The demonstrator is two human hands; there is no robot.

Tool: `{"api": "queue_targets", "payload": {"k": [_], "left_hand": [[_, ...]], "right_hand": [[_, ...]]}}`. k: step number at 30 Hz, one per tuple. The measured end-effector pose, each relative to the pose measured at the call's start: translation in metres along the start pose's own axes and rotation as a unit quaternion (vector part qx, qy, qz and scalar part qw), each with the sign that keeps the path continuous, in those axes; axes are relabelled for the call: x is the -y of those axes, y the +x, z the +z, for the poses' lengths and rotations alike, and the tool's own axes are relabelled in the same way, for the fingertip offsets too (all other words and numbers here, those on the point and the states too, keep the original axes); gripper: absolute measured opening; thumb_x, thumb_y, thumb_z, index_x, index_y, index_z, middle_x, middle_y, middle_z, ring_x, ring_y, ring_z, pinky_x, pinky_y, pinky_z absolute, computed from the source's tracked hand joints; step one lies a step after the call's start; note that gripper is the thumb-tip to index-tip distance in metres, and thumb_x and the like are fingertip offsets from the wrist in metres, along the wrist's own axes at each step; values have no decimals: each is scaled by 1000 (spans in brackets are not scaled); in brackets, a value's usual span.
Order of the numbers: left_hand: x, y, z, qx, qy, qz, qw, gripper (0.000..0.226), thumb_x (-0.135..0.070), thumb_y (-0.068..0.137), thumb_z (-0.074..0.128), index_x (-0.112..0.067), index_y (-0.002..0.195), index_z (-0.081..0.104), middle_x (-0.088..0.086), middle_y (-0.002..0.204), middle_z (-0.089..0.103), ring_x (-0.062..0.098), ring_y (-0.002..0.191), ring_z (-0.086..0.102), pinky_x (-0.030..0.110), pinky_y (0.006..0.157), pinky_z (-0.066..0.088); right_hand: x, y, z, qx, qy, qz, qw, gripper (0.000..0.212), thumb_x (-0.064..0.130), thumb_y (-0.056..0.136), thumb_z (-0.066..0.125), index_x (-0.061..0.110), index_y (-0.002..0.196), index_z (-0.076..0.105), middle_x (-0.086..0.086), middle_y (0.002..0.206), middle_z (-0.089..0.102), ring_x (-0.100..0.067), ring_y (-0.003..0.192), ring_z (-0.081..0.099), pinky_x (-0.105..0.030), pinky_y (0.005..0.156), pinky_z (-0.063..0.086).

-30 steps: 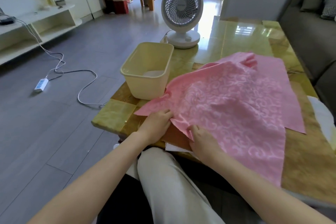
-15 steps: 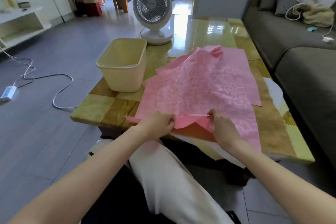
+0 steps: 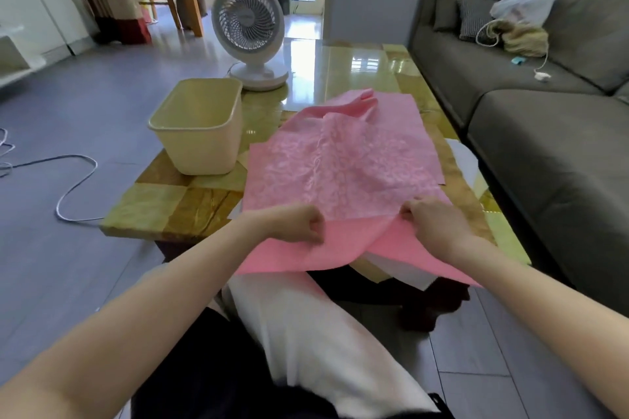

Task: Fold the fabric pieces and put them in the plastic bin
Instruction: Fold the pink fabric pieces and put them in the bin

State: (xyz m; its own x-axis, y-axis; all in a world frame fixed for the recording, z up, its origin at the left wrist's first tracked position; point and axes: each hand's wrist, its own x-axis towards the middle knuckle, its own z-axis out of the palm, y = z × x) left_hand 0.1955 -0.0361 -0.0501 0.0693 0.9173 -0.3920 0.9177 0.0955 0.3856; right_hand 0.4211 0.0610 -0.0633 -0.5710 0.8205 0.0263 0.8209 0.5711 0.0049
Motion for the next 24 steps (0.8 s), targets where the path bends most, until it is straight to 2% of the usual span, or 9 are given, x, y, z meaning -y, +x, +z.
{"api": "queue_targets", "payload": {"k": [3,5,7,10,15,18,20,22,24], "left_hand": [[11,9,-24,-100,47,-28,993,12,-16,86,59,-6,91,65,8,93,63,24,90,55,30,73,42],[15,18,-41,-182,115,-53,975,16,-13,87,56,-10,95,70,6,95,62,25,102,51,32,83,38],[20,31,-57,-249,164,-86,951,21,-9,88,52,-12,98,70,5,104,61,27,105,52,34,83,40],[27,49,-76,-301,170,-146,927,24,-4,88,50,-14,101,68,7,108,62,29,98,61,35,74,46],[44,81,-100,-325,108,-184,921,29,1,89,45,-9,107,66,11,111,63,31,100,61,33,75,45],[56,98,-108,-339,33,-184,922,28,2,89,42,-3,103,66,15,110,63,33,99,60,37,80,47],[59,106,-108,-349,10,-182,919,30,2,90,40,-3,107,65,14,116,61,31,106,58,35,85,45],[63,113,-103,-338,-16,-170,925,39,3,90,38,-5,122,58,13,135,49,29,120,51,33,94,40],[67,120,-92,-299,-58,-146,941,53,2,91,40,-10,143,36,14,156,18,32,137,32,36,109,32]], "right_hand": [[7,31,-18,-9,30,25,999,29,3,92,43,10,113,61,-11,110,63,-31,99,62,-36,83,50],[14,57,-26,-23,68,36,997,26,0,90,45,4,107,62,-18,99,68,-33,90,66,-37,82,52],[20,84,-32,-52,95,43,993,25,0,90,42,2,102,64,-21,95,68,-34,89,66,-37,81,53],[29,117,-40,-94,104,42,989,25,1,92,41,0,104,63,-22,101,66,-36,94,62,-36,77,48],[34,163,-40,-128,119,55,983,39,-4,91,39,-6,130,44,-23,108,63,-37,99,61,-39,79,47],[36,186,-34,-103,162,40,981,36,-4,89,39,-3,125,44,-23,115,58,-38,104,59,-42,85,47],[37,199,-28,-80,180,26,980,35,-4,88,41,-1,123,43,-23,125,50,-40,108,55,-44,88,47],[39,206,-20,-52,190,5,980,49,-2,88,44,2,136,33,-20,145,31,-38,128,42,-45,98,43],[44,206,-10,-38,192,-24,980,67,1,90,47,6,148,14,-11,158,2,-28,146,12,-42,110,34]]}}
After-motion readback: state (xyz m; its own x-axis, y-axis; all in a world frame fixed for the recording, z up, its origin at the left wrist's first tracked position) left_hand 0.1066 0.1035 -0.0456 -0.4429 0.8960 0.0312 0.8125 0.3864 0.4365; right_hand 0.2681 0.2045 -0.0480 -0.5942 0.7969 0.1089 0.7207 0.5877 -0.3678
